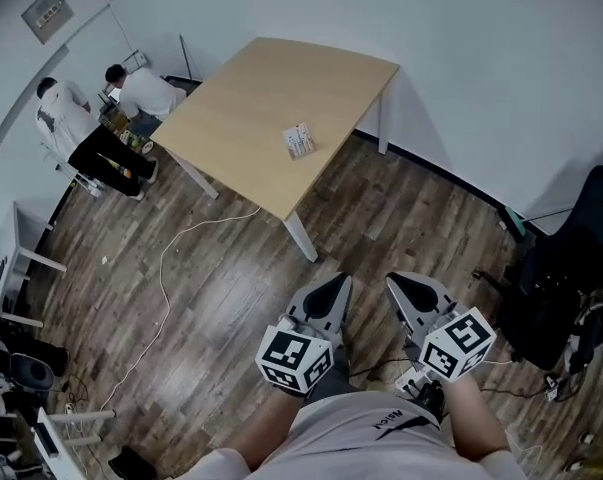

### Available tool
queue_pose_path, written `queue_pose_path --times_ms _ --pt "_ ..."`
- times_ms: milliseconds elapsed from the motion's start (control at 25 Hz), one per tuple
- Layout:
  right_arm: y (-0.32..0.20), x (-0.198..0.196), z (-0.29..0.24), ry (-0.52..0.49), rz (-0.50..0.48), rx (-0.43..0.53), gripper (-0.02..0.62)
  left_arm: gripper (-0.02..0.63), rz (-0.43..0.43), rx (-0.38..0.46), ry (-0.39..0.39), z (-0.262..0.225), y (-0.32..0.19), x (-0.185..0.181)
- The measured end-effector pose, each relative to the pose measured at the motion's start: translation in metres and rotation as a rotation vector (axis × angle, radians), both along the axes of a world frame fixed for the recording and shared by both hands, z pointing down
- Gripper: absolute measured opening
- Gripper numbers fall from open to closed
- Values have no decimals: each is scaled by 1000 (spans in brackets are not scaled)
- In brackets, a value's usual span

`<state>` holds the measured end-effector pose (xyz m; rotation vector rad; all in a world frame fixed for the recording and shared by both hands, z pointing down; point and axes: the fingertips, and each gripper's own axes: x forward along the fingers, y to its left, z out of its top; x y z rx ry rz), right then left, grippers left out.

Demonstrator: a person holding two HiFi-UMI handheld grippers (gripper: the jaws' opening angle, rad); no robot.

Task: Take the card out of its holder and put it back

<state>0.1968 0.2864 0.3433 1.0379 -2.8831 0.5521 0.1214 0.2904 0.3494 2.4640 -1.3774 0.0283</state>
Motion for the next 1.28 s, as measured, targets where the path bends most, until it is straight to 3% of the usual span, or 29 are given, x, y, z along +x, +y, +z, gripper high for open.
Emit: queue_pose_path --times_ms 360,680,920,1280 --pt "-102 -80 4 24 22 -11 14 14 49 -6 -4 8 -100 -71" --pt "-155 -129 -6 69 9 30 14 14 54 18 28 -2 -148 -111" --pt "-189 -152 -17 65 -16 63 14 14 35 43 29 -15 -178 -130" --pt "-268 -159 13 39 -59 25 14 14 0 1 15 12 -255 -132"
